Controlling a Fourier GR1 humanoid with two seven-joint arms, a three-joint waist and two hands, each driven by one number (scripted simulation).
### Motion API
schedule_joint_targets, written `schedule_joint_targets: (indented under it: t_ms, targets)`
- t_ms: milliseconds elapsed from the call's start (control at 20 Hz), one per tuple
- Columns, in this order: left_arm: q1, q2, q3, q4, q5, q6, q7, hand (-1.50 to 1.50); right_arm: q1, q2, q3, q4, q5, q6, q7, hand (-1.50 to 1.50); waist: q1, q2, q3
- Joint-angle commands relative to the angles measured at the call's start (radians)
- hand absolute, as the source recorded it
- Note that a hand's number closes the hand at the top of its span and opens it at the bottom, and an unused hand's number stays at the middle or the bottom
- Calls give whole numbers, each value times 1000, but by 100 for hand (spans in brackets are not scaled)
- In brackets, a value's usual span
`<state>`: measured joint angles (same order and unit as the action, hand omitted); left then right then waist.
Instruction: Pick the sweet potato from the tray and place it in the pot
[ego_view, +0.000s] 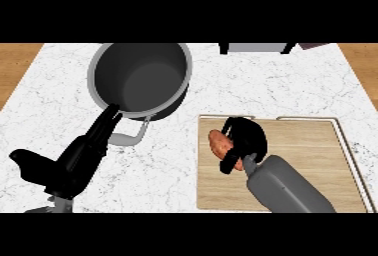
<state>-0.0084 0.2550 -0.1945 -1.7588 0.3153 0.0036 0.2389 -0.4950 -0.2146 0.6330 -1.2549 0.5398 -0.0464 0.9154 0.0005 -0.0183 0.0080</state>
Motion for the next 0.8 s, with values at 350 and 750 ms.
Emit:
schedule_joint_targets:
  t_ms: [350, 750]
  targets:
    - [3, -73, -63, 82, -36, 21, 49, 0, 99, 87, 225, -185, 316, -73, 120, 150, -16, 15, -9]
    - [51, -39, 1, 58, 10, -22, 42, 0, 115, 51, 226, -469, 589, -80, 265, 150, -30, 8, -9]
